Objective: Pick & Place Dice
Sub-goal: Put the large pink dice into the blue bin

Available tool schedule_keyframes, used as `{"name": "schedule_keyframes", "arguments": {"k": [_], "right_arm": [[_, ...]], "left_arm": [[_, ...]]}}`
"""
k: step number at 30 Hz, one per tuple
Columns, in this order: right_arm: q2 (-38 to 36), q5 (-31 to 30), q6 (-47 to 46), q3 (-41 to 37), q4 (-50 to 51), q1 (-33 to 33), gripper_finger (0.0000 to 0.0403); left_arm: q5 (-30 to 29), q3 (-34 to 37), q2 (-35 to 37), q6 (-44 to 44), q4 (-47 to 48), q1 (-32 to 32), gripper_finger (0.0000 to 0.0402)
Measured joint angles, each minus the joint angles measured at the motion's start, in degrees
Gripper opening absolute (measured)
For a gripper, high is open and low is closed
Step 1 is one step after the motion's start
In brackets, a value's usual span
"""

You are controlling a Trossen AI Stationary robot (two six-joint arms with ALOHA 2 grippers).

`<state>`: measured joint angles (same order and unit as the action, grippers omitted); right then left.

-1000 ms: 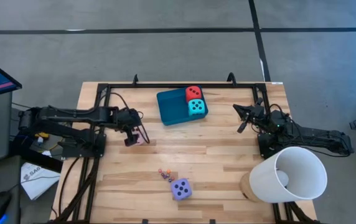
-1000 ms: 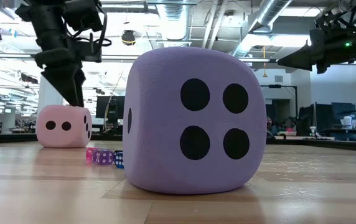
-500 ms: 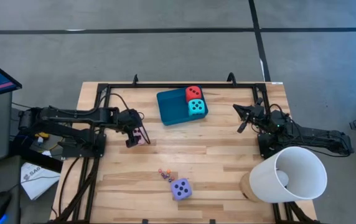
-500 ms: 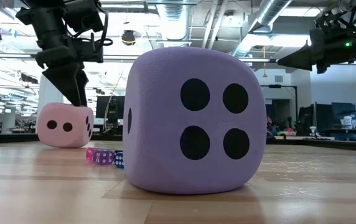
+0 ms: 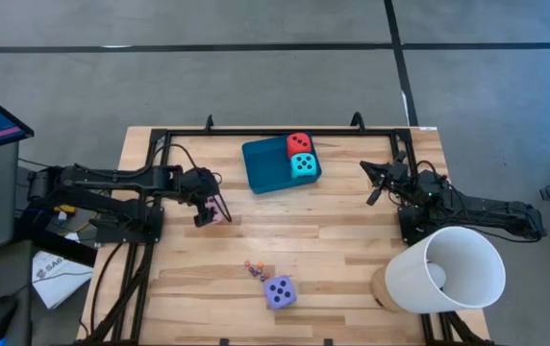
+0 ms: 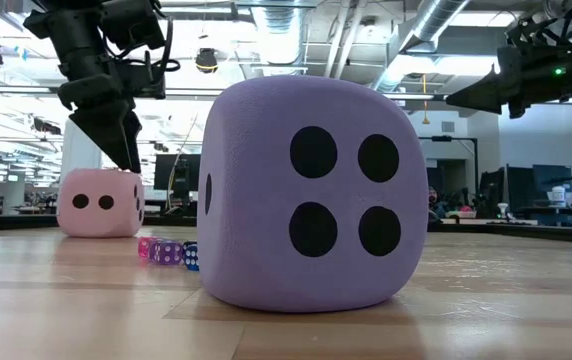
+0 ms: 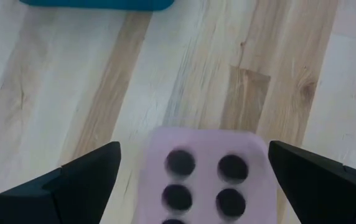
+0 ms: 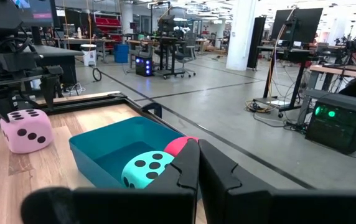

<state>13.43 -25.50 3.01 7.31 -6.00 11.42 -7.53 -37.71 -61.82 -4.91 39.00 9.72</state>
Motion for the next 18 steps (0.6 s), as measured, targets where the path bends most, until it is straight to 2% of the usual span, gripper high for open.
{"name": "schedule_keyframes", "arguments": {"k": [9,18], "right_arm": [[0.0,0.0,0.0,0.0,0.0,0.0,0.0],[0.0,0.0,0.0,0.0,0.0,0.0,0.0]], "left_arm": [[0.2,-0.1,0.9,0.0,0.1,0.0,0.0398],[4.6,-0.1,0.8,-2.4,2.1,0.0,0.0397]]}}
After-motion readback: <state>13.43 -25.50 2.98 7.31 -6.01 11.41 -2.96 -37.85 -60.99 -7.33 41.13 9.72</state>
